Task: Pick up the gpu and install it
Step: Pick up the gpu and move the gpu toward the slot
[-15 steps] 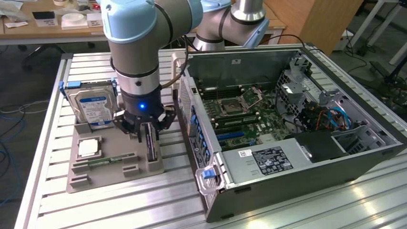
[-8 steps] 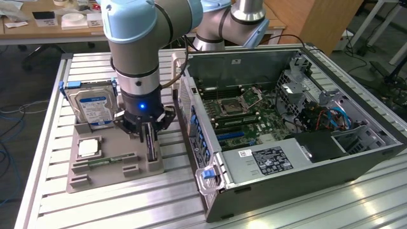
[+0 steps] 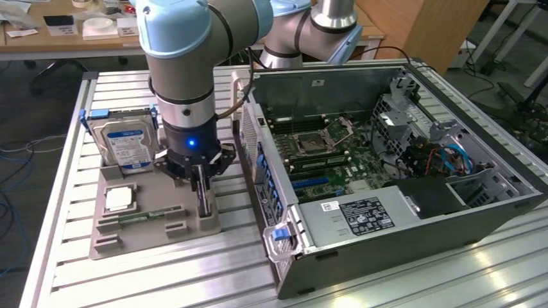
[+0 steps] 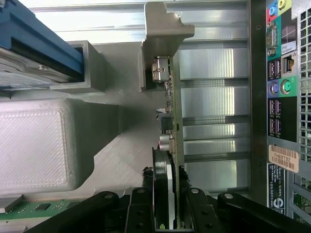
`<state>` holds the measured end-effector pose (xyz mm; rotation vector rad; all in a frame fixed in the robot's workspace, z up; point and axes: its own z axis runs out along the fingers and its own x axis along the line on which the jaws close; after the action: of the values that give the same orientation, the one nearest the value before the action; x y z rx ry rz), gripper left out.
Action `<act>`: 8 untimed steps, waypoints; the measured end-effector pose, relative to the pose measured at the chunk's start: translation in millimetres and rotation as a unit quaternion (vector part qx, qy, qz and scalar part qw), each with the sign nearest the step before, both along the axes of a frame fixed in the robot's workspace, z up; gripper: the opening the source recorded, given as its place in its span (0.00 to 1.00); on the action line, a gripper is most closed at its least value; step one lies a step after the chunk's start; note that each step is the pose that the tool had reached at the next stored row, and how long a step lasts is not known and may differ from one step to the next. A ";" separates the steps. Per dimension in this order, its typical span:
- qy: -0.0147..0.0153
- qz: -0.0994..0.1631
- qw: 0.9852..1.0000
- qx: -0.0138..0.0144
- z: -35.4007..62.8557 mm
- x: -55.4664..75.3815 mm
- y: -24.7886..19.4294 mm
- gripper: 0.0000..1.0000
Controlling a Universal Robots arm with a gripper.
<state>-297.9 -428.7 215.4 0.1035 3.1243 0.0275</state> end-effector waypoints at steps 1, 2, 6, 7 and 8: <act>0.000 0.000 1.000 0.000 0.0 0.0 0.0 0.31; 0.000 0.000 1.000 0.000 0.0 0.0 0.0 0.30; 0.000 0.000 1.000 0.000 0.0 0.0 0.0 0.28; 0.000 0.000 1.000 0.000 0.1 0.0 0.0 0.28; 0.000 0.000 1.000 0.000 0.0 0.0 0.0 0.28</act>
<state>-297.9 -428.7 215.4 0.1035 3.1244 0.0274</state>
